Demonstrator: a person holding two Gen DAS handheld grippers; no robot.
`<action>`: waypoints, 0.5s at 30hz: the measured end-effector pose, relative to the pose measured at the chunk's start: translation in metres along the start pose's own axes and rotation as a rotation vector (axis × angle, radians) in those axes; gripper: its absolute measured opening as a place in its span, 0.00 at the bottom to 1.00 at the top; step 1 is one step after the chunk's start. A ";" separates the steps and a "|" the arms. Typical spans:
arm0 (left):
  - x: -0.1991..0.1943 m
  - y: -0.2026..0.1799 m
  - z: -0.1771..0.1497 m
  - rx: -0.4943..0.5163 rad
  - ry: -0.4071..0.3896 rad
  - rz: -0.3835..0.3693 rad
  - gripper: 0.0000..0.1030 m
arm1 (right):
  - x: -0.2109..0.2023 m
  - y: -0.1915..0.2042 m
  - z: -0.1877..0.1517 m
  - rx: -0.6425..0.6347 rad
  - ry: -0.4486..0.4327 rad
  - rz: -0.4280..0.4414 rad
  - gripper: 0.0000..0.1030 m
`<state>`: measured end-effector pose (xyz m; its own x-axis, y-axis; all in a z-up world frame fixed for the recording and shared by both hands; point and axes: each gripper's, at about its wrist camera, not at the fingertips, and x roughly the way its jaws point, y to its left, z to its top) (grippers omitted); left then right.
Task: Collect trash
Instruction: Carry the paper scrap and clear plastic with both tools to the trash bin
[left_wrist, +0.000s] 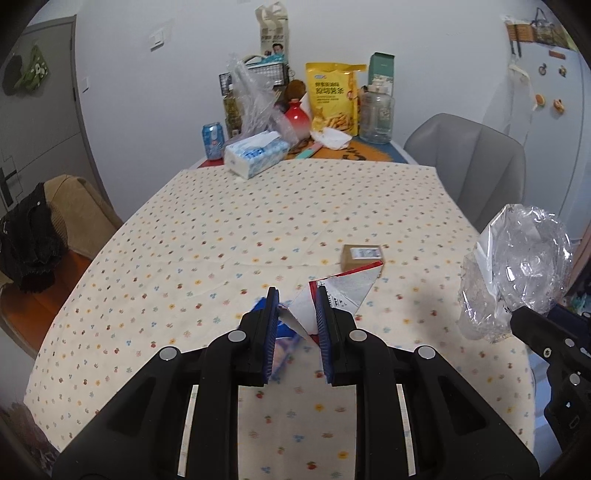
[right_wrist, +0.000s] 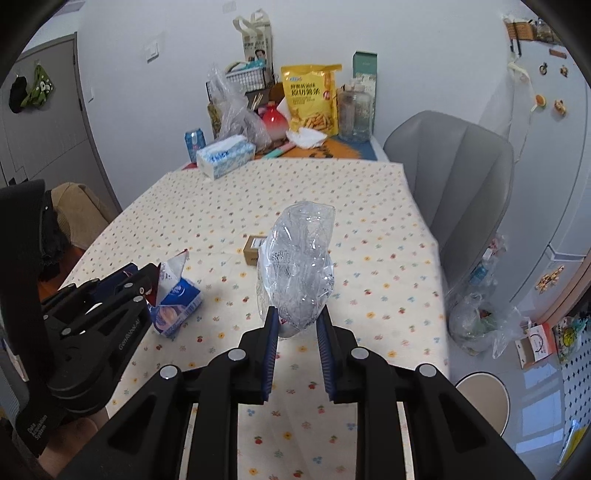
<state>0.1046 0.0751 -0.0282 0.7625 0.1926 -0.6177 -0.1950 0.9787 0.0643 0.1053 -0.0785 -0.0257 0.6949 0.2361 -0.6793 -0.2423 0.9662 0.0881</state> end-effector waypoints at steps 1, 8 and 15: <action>-0.004 -0.008 0.001 0.010 -0.006 -0.012 0.20 | -0.006 -0.005 0.001 0.004 -0.010 -0.007 0.20; -0.023 -0.052 0.008 0.069 -0.047 -0.069 0.20 | -0.034 -0.041 -0.001 0.049 -0.050 -0.066 0.20; -0.040 -0.096 0.014 0.110 -0.077 -0.134 0.20 | -0.062 -0.083 -0.005 0.099 -0.090 -0.129 0.20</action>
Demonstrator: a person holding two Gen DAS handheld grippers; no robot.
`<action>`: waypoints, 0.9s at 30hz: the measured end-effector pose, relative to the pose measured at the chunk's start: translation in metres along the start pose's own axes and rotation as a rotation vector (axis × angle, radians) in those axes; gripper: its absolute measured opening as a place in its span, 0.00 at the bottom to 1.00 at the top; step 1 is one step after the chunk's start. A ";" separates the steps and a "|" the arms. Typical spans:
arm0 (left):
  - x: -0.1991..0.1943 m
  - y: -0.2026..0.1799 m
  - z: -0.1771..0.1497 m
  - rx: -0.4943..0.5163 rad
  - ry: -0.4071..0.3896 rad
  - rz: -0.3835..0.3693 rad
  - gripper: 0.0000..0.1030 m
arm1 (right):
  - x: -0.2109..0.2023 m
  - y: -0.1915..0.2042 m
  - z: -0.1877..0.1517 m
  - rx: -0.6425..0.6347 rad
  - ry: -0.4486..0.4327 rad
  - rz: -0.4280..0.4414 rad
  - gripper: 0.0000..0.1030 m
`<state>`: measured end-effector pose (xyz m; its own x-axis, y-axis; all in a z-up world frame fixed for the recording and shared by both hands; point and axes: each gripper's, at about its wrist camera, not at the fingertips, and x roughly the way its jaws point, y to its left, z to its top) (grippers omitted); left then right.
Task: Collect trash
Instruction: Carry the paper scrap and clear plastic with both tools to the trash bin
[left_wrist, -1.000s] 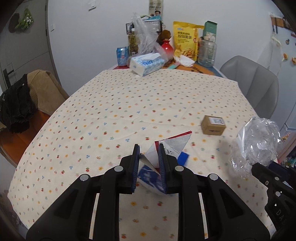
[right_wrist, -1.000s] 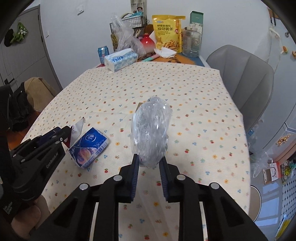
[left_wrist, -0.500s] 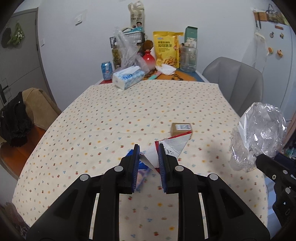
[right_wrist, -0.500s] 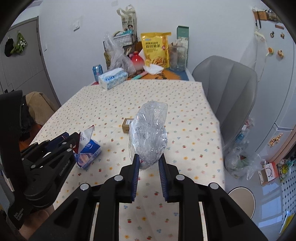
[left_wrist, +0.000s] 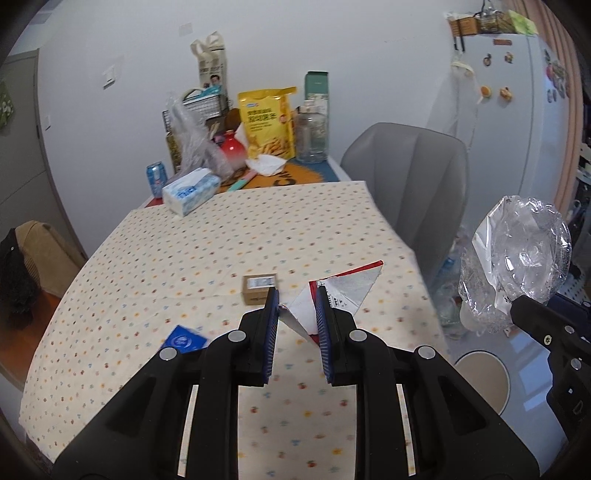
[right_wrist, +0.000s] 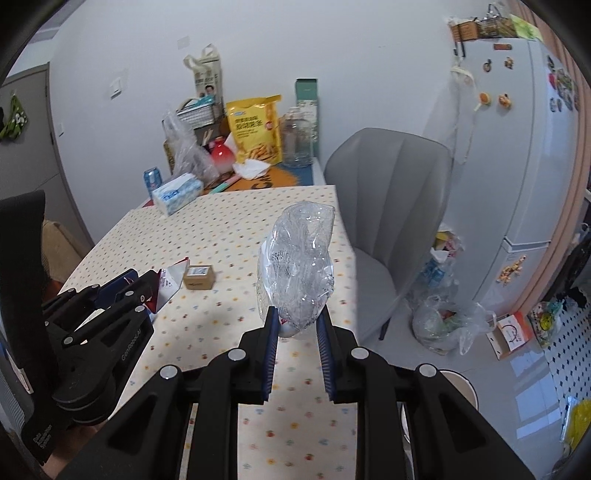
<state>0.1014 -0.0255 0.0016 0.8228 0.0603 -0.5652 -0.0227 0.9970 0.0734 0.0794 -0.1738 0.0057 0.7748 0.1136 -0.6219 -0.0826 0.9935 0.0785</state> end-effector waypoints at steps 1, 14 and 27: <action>-0.001 -0.005 0.001 0.006 -0.003 -0.007 0.20 | -0.003 -0.006 0.000 0.007 -0.005 -0.008 0.20; 0.003 -0.090 0.014 0.102 -0.003 -0.124 0.20 | -0.020 -0.085 -0.006 0.112 -0.020 -0.110 0.20; 0.028 -0.201 0.013 0.243 0.044 -0.237 0.20 | -0.018 -0.190 -0.022 0.267 0.010 -0.217 0.20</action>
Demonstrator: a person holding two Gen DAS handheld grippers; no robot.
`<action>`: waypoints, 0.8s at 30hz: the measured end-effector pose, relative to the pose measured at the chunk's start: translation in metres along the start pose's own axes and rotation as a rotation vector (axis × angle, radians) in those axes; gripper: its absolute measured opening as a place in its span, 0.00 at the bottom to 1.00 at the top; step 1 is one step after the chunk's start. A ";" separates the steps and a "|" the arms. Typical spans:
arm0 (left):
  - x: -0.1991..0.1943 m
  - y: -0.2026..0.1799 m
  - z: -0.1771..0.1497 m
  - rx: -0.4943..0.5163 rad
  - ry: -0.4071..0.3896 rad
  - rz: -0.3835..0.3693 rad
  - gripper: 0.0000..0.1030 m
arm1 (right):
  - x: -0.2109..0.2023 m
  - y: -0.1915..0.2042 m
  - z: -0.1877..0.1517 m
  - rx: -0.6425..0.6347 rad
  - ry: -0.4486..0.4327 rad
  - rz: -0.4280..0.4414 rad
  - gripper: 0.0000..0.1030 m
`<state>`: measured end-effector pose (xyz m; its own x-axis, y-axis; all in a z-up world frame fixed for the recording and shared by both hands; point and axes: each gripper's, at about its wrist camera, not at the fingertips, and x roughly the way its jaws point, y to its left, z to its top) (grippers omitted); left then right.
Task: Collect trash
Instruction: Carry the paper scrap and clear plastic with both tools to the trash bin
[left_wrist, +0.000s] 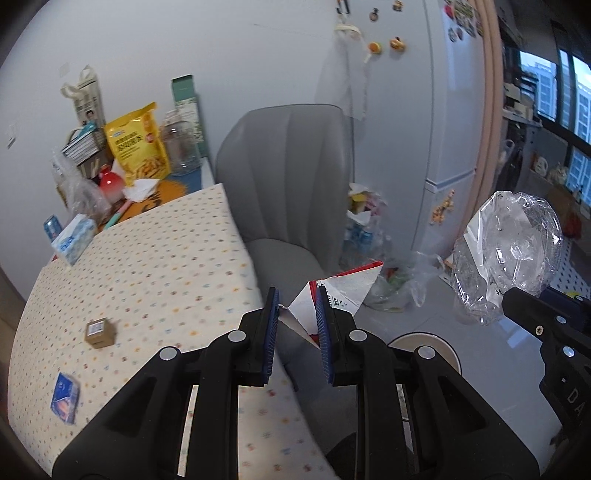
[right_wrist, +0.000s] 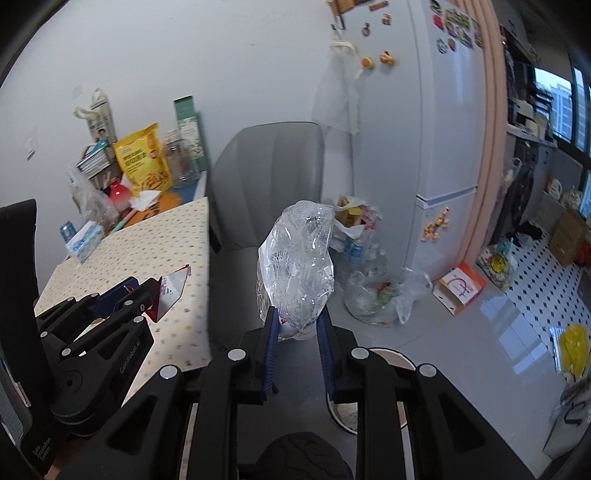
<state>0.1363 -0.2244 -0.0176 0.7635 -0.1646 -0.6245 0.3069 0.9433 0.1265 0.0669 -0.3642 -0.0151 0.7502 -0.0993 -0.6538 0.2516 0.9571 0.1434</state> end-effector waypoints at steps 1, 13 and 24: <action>0.005 -0.008 0.002 0.012 0.007 -0.008 0.20 | 0.003 -0.007 0.001 0.010 0.004 -0.006 0.20; 0.065 -0.084 0.013 0.113 0.092 -0.058 0.20 | 0.057 -0.091 -0.006 0.138 0.093 -0.062 0.21; 0.113 -0.121 0.011 0.170 0.168 -0.075 0.20 | 0.113 -0.132 -0.014 0.193 0.166 -0.066 0.22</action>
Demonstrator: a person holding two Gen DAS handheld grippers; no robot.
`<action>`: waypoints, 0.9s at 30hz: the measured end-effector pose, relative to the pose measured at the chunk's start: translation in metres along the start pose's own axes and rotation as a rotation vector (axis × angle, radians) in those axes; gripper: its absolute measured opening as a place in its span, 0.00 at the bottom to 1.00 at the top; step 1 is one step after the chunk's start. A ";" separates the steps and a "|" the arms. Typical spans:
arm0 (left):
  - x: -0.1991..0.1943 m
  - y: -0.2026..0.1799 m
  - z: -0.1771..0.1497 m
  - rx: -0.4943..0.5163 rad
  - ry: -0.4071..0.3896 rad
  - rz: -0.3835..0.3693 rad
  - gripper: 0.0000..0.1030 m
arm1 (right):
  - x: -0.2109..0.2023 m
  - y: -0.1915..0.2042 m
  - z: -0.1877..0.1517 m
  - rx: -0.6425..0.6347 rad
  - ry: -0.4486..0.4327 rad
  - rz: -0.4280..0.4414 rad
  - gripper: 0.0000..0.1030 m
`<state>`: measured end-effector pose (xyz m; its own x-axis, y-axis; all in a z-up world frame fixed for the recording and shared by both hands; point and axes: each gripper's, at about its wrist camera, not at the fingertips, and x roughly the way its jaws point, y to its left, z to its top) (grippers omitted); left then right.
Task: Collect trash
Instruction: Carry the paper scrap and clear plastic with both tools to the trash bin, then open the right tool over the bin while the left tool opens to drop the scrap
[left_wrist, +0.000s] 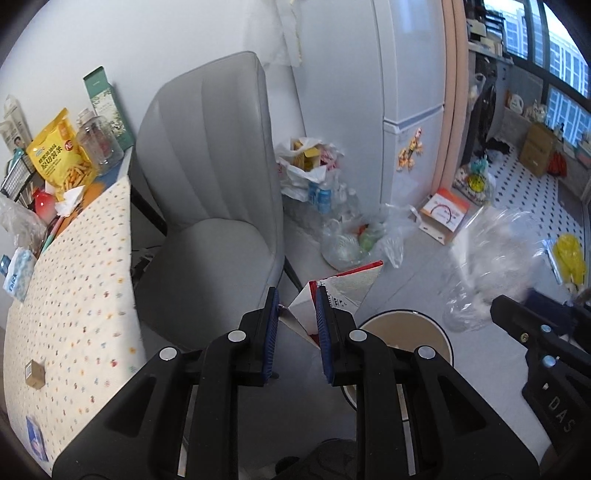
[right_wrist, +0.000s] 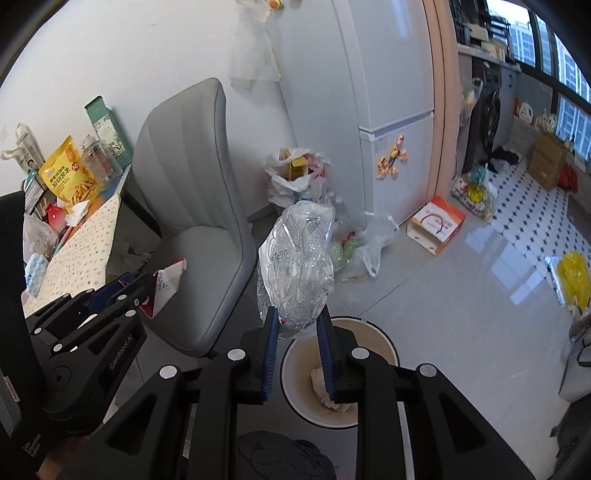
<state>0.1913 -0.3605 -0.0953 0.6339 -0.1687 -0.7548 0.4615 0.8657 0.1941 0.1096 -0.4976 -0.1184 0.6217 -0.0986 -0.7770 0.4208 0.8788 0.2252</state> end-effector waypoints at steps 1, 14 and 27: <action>0.003 -0.001 0.000 0.003 0.005 0.000 0.20 | 0.003 -0.002 0.000 0.000 -0.001 -0.012 0.32; 0.029 -0.054 -0.001 0.091 0.061 -0.054 0.20 | 0.012 -0.073 -0.009 0.144 0.019 -0.097 0.56; 0.011 -0.100 0.003 0.165 0.023 -0.123 0.73 | -0.017 -0.129 -0.019 0.233 -0.016 -0.173 0.64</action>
<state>0.1541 -0.4497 -0.1213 0.5534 -0.2557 -0.7927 0.6308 0.7501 0.1984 0.0326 -0.6003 -0.1453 0.5374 -0.2464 -0.8065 0.6606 0.7174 0.2210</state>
